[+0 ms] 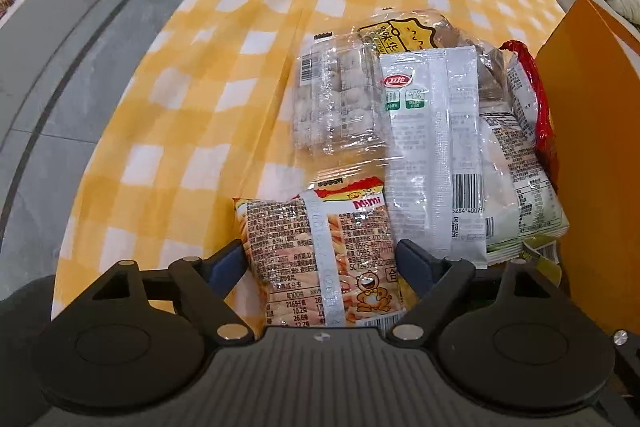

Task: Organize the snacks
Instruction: 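Grasp the peanut snack bag with left tool while right tool grasps a clear wrapped pastry, then drop the peanut bag into the box with left tool while right tool carries the pastry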

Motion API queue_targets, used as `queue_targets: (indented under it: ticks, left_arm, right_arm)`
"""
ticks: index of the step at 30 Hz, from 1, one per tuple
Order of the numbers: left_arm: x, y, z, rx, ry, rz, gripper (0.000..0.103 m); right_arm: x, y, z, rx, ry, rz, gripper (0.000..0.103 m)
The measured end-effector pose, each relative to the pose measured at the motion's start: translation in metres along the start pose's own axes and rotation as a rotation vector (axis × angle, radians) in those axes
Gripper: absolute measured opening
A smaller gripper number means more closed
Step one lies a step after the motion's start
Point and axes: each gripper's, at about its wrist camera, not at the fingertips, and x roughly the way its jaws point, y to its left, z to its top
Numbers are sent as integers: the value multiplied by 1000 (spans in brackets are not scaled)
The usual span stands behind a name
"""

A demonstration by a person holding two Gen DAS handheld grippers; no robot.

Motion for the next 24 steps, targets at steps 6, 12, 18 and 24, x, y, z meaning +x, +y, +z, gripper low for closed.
queue_targets:
  ticks: [6, 12, 18, 24]
  left_arm:
    - [-8, 2, -6, 11, -18, -1, 73]
    - [-15, 14, -9, -44, -15, -25, 62]
    - [-32, 32, -9, -131, -53, -86, 62]
    - [-68, 42, -8, -171, -143, -139, 62]
  right_arm:
    - [-2, -1, -3, -25, -18, 7, 30]
    - [-12, -1, 0, 7, -48, 7, 29]
    - [-27, -7, 6, 68, -101, 28, 29]
    - [-69, -26, 18, 179, -216, 17, 29]
